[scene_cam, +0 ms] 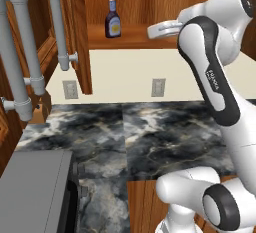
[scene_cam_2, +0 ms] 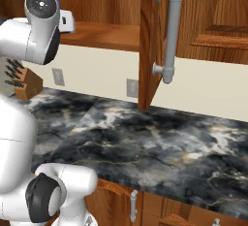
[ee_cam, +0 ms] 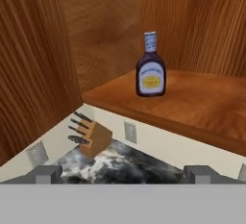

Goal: Move the condiment bottle and shaker from the cabinet to the dining counter.

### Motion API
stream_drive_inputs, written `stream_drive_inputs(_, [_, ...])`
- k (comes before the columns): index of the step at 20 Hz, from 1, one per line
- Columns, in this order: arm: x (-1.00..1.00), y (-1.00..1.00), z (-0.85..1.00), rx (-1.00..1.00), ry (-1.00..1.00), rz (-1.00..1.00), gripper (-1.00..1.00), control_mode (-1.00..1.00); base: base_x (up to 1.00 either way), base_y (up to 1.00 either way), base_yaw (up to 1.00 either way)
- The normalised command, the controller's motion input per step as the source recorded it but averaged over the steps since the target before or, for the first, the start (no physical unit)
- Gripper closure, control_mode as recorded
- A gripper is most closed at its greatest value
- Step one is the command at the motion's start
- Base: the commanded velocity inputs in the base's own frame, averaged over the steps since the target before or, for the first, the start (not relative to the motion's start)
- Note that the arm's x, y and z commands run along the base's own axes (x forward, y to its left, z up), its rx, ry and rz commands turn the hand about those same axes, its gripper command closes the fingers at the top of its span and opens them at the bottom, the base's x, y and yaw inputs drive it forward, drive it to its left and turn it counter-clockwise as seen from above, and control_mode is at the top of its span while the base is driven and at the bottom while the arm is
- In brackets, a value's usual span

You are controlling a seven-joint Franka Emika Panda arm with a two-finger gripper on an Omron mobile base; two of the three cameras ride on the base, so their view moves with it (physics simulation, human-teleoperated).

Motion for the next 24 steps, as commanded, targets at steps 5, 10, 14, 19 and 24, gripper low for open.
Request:
stream_drive_inputs(5, [0.42, 0.08, 0.00, 0.00, 0.02, 0.00, -1.00, -1.00, 0.00, 0.00, 0.00])
stream_drive_inputs(10, [0.39, 0.26, 0.00, 0.00, 0.00, 0.00, -1.00, -1.00, 0.00, 0.00, 0.00])
stream_drive_inputs(14, [0.39, 0.25, 0.00, 0.00, 0.00, 0.08, -1.00, -1.00, 0.00, 0.00, 0.00])
stream_drive_inputs(19, [0.32, 0.13, 0.00, 0.00, 0.00, 0.02, -1.00, -1.00, 0.00, 0.00, 0.00])
stream_drive_inputs(24, [0.26, 0.11, 0.00, 0.00, -0.17, 0.00, -1.00, -1.00, 0.00, 0.00, 0.00])
